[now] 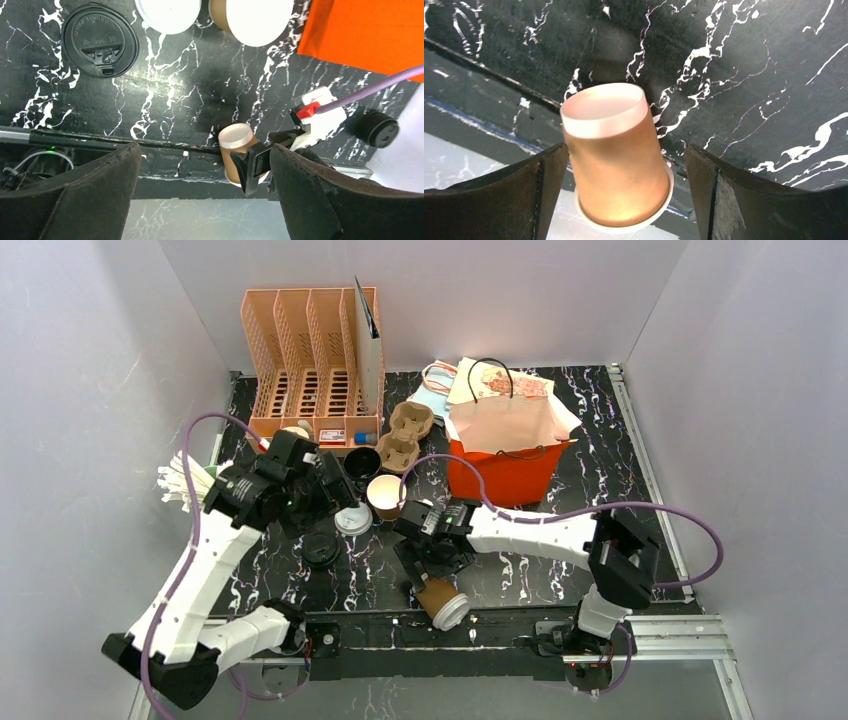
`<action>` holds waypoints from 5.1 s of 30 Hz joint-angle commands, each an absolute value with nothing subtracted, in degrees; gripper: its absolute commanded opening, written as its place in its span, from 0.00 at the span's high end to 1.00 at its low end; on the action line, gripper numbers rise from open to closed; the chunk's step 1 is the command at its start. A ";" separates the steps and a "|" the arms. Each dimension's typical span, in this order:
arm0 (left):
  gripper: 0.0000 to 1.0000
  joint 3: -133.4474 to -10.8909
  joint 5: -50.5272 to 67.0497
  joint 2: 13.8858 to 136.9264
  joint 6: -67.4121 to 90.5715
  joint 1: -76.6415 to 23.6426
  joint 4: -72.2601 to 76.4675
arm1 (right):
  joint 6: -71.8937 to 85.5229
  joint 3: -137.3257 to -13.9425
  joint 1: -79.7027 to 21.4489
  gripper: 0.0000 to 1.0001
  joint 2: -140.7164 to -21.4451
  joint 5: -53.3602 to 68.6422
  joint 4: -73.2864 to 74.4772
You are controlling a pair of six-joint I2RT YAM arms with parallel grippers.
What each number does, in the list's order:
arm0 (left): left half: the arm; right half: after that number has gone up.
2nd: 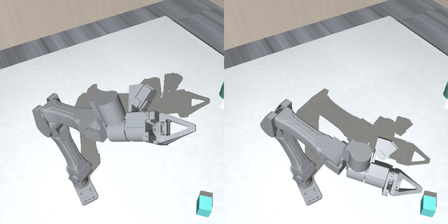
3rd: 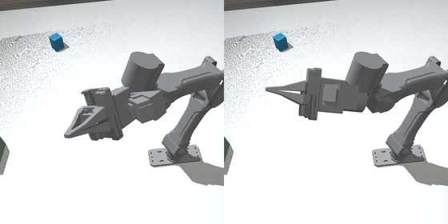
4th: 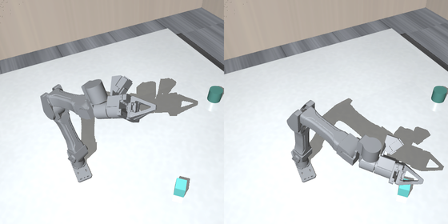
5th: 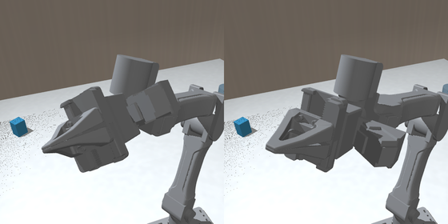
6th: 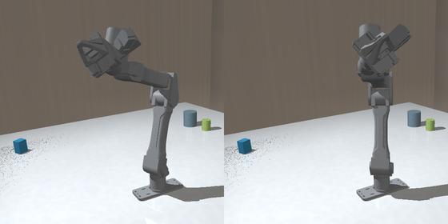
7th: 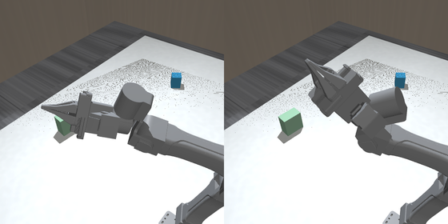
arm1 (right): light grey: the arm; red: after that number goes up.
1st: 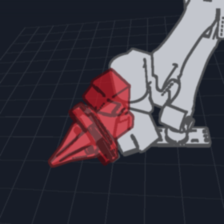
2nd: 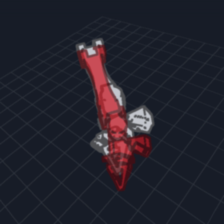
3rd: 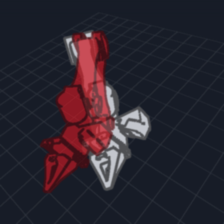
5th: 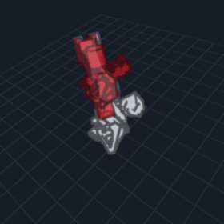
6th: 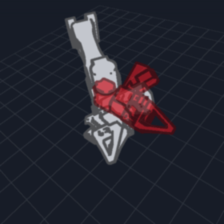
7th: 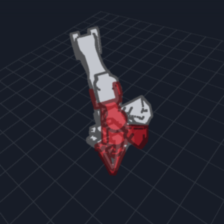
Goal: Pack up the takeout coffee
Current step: Pick up the coffee cup from the center of the board, then place the coffee cup on the cup tray.
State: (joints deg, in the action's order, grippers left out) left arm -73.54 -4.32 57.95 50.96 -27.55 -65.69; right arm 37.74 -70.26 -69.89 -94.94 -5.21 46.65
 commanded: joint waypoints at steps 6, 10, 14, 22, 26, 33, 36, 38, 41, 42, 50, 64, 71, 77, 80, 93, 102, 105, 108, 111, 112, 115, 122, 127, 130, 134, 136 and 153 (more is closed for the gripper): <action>0.02 -79.18 -4.07 63.41 46.52 -27.69 -72.59 | 34.17 -71.74 -70.21 0.18 -101.96 -5.52 42.41; 0.02 -78.47 -4.20 61.99 47.13 -27.69 -73.29 | 33.11 -74.61 -69.81 0.30 -104.71 -5.08 43.99; 0.02 -78.57 -2.00 61.08 47.35 -27.69 -71.61 | 33.59 -79.44 -66.96 0.34 -104.90 -3.03 45.20; 0.02 -73.69 0.83 53.77 47.20 -27.69 -60.78 | 37.44 -96.75 -53.98 0.35 -109.37 9.06 49.46; 0.02 -69.99 5.62 50.37 48.28 -27.69 -51.80 | 44.10 -103.20 -48.76 0.35 -110.82 13.50 50.49; 0.02 -69.40 8.62 53.13 46.69 -27.85 -46.41 | 63.88 -99.29 -39.82 0.33 -109.01 26.40 43.36; 0.02 -68.23 7.30 53.75 47.43 -28.91 -42.23 | 71.35 -100.28 -37.97 0.34 -108.56 26.94 41.56; 0.02 -67.82 4.95 54.14 47.21 -30.55 -39.78 | 75.82 -100.85 -36.77 0.34 -108.96 28.91 40.48; 0.02 -68.44 0.90 56.06 45.26 -33.98 -37.27 | 81.23 -102.38 -36.23 0.34 -110.05 31.56 40.43; 0.02 -69.09 -1.79 56.98 44.35 -35.09 -36.51 | 82.37 -103.02 -36.14 0.34 -110.35 31.82 40.65; 0.02 -72.91 -12.39 62.91 40.96 -38.97 -34.89 | 86.88 -104.25 -36.04 0.35 -110.21 32.29 40.32; 0.07 -74.30 -10.55 65.83 40.02 -38.98 -33.09 | 86.66 -101.07 -35.95 0.36 -109.16 33.29 39.16; 0.16 -74.99 -11.12 66.34 39.33 -38.95 -33.22 | 86.58 -99.78 -36.01 0.36 -108.46 33.46 38.41; 0.09 -75.06 -12.36 66.45 39.45 -39.00 -34.29 | 86.75 -99.76 -35.98 0.36 -108.21 33.57 38.15; 0.09 -74.99 -12.84 66.57 39.46 -38.94 -34.41 | 86.83 -99.75 -36.02 0.36 -108.20 33.57 38.23; 0.17 -76.26 -16.50 68.25 39.40 -38.98 -35.46 | 87.32 -99.95 -36.08 0.36 -107.43 32.52 39.39; 0.18 -76.74 -14.94 69.90 39.26 -39.01 -35.07 | 87.55 -99.83 -36.04 0.36 -107.07 32.43 39.55; 0.29 -76.55 -15.47 69.46 38.95 -38.95 -35.26 | 87.58 -99.93 -36.04 0.35 -107.09 32.56 39.44; 0.36 -76.99 -16.36 69.18 38.87 -38.94 -36.67 | 87.54 -100.01 -36.08 0.31 -107.09 32.56 39.12; 0.38 -77.99 -17.24 69.00 38.54 -38.94 -38.57 | 87.67 -100.64 -36.08 0.25 -107.35 32.43 39.20; 0.38 -78.35 -17.49 68.87 38.34 -38.98 -39.25 | 87.71 -100.82 -36.04 0.23 -107.44 32.39 39.32; 0.39 -79.28 -18.30 68.45 37.82 -38.98 -41.69 | 87.74 -101.43 -36.12 0.07 -107.63 31.73 40.04; 0.39 -81.32 -18.02 66.62 38.89 -39.00 -50.87 | 82.60 -110.31 -35.52 0.02 -110.11 27.77 45.12; 0.39 -83.82 -17.40 65.02 39.60 -38.92 -57.01 | 78.53 -120.27 -35.53 0.02 -113.25 25.92 49.00; 0.39 -86.15 -17.27 65.10 39.75 -38.96 -59.35 | 74.45 -130.66 -35.53 0.02 -116.65 24.19 51.81; 0.39 -88.57 -16.63 65.86 37.58 -38.95 -58.29 | 65.25 -139.53 -35.49 0.02 -118.67 21.09 54.71; 0.39 -89.16 -14.16 67.10 36.05 -38.98 -56.49 | 55.81 -140.33 -35.59 0.07 -116.54 13.76 56.29; 0.40 -106.90 5.66 81.92 37.94 -38.96 -35.21 | 14.32 -110.97 -30.98 0.24 -83.52 -37.17 51.11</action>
